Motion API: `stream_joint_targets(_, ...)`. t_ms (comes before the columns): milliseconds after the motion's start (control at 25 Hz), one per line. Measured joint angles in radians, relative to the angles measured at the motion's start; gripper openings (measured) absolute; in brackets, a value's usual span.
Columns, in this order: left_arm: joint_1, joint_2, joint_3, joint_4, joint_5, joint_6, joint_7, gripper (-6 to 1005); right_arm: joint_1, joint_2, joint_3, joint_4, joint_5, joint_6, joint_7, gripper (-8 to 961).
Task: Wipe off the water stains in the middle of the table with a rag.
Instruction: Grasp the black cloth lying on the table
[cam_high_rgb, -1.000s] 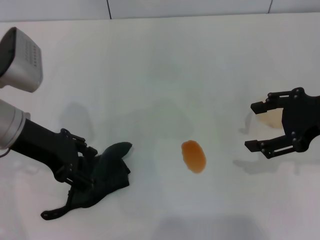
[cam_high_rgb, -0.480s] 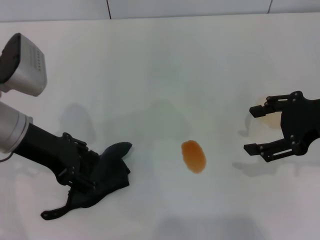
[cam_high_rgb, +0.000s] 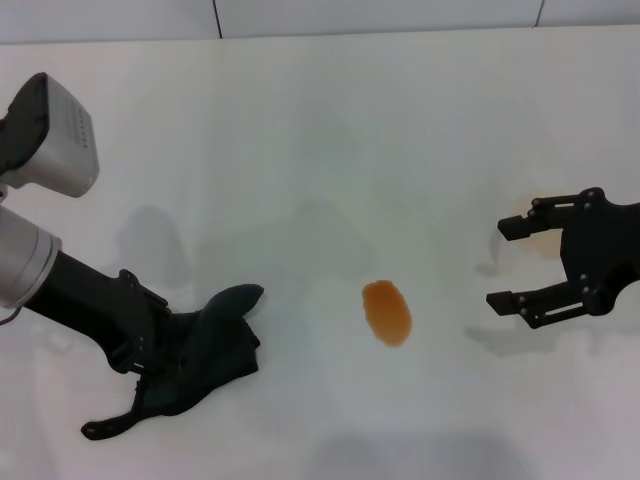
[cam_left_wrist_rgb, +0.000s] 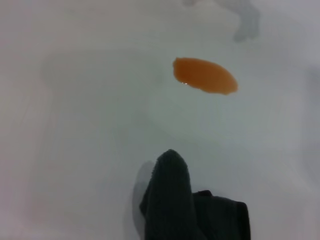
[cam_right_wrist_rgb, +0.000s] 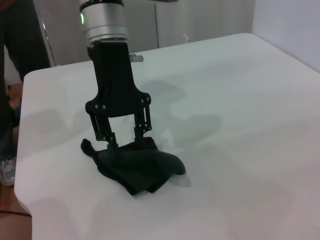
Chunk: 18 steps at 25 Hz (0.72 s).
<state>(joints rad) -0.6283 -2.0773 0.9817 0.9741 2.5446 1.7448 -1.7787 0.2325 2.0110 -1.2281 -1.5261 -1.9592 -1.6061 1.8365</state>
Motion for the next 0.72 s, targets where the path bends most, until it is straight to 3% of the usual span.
stream_joint_targets(80,-0.001,0.000,0.000,-0.005,0.003,-0.005,-0.003,598,0.000,0.000,0.000,0.004,0.000,0.000,-0.001,841)
stream_joint_targets(320,-0.009,0.000,0.000,-0.008,0.017,-0.007,-0.005,514,-0.001,0.000,-0.001,0.005,0.000,0.000,-0.002,841)
stream_joint_targets(720,-0.021,-0.001,0.038,-0.009,0.032,-0.061,-0.051,503,-0.003,0.000,-0.004,0.006,0.001,0.000,-0.005,841)
